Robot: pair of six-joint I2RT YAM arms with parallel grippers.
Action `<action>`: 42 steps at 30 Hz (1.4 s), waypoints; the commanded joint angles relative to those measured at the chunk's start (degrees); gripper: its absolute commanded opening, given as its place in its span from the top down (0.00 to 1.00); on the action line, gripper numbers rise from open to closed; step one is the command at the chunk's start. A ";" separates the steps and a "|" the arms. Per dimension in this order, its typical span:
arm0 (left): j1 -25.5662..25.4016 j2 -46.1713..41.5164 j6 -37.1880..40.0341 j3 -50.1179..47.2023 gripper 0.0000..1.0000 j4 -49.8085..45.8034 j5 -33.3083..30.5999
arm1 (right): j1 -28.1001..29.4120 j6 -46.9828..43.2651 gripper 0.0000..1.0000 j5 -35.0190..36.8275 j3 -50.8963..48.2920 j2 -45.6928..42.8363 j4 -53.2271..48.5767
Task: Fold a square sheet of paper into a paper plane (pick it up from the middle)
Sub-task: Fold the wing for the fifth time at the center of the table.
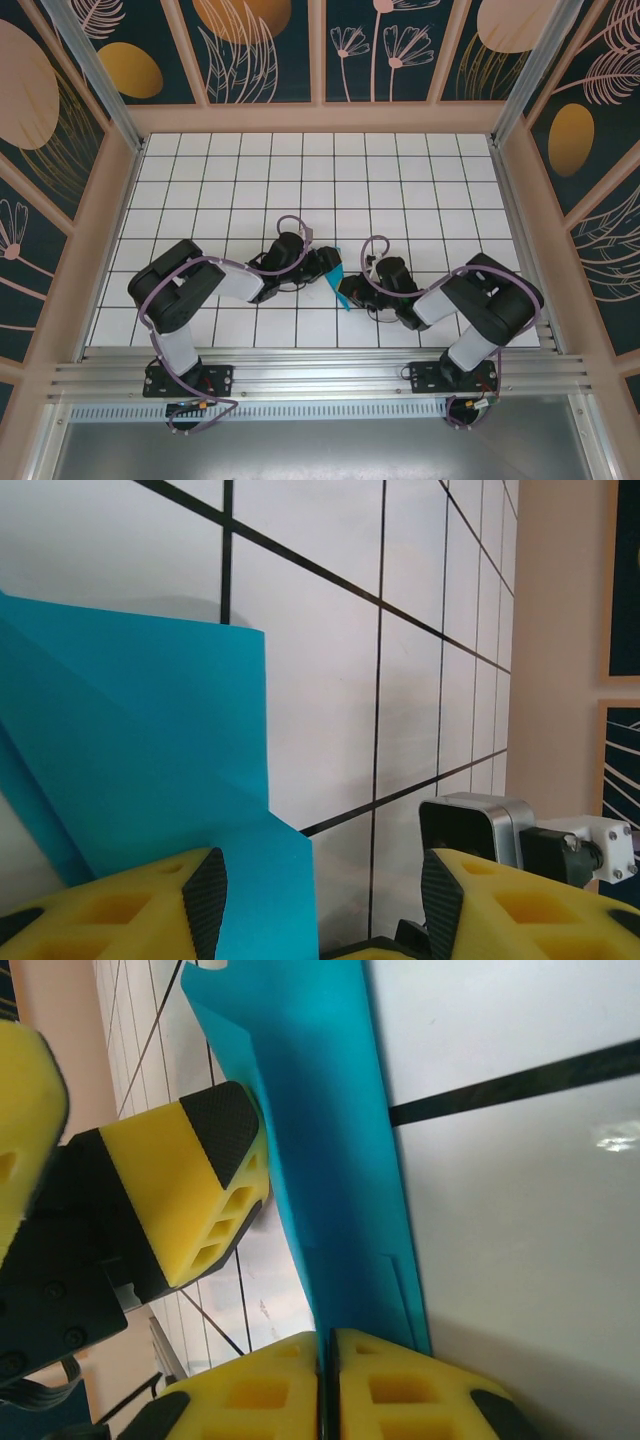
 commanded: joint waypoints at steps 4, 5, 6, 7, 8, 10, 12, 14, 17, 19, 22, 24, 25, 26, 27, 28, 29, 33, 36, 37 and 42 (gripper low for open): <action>-0.31 1.00 1.80 1.45 0.43 2.00 1.53 | -0.39 -3.53 0.86 2.38 1.01 -3.64 -8.33; -0.31 0.85 1.98 1.49 0.43 2.08 1.68 | -0.39 -3.88 0.89 2.55 1.79 -3.10 -10.33; -0.33 0.63 2.18 1.49 0.43 2.09 1.81 | -0.39 -4.27 0.92 2.23 2.13 -2.44 -10.96; -0.29 0.49 2.27 1.49 0.43 2.00 1.81 | -0.39 -3.94 0.94 1.82 2.03 -1.69 -10.21; -0.29 0.24 2.38 1.49 0.43 1.94 1.81 | -0.47 -2.80 0.96 1.32 1.27 -1.02 -7.96; -0.30 -0.35 2.94 1.54 0.42 1.38 1.81 | -0.72 -1.02 0.98 0.07 0.06 0.10 -3.69; -0.26 -1.29 3.50 1.49 0.42 0.04 1.34 | -1.13 0.07 0.98 -0.59 -0.43 0.50 -1.59; -0.26 -2.51 3.91 0.95 0.42 -0.45 1.00 | -1.50 1.13 0.99 -1.36 -1.25 0.15 1.00; -0.29 -4.66 3.81 -0.40 0.41 -0.20 0.08 | -2.21 1.60 0.99 -1.89 -1.32 -1.04 0.33; -0.31 -5.11 3.31 -1.35 0.40 0.23 -0.37 | -2.71 1.77 0.99 -1.93 -1.25 -1.46 -1.05; -0.28 -7.59 3.00 -2.44 0.40 1.65 -0.23 | -3.26 2.84 0.99 -2.02 -1.95 -1.22 -1.08; -0.33 -7.30 2.76 -2.64 0.39 2.21 0.24 | -3.50 3.69 0.99 -2.43 -2.45 -0.68 0.38; -0.32 -6.83 2.75 -2.51 0.39 2.78 0.88 | -3.56 4.16 0.99 -2.70 -2.63 -0.36 1.12; -0.26 -6.18 2.70 -2.42 0.39 3.45 1.69 | -3.64 4.54 0.99 -2.87 -2.71 -0.10 1.56; -0.28 -5.81 2.52 -2.18 0.39 4.25 2.61 | -3.64 4.83 0.99 -3.03 -2.77 0.17 1.87; -0.41 -4.05 2.31 -1.91 0.39 5.08 3.44 | -3.72 5.00 0.99 -3.16 -2.61 0.48 2.17; -0.53 -3.49 2.37 -1.62 0.39 5.68 4.12 | -3.74 5.22 0.99 -3.16 -2.76 0.63 2.50; -0.91 -1.18 2.96 0.20 0.39 6.03 5.50 | -3.93 5.55 0.99 -3.25 -2.85 0.98 2.94; -0.93 0.77 2.54 0.94 0.39 7.21 6.43 | -4.09 5.55 0.99 -3.52 -2.87 1.28 3.09; -0.98 1.50 2.30 1.18 0.39 8.09 6.93 | -4.15 5.57 0.99 -3.52 -2.93 1.28 3.02; -0.97 2.82 1.43 1.75 0.38 10.70 8.14 | -4.23 5.21 0.99 -3.60 -2.96 1.31 2.54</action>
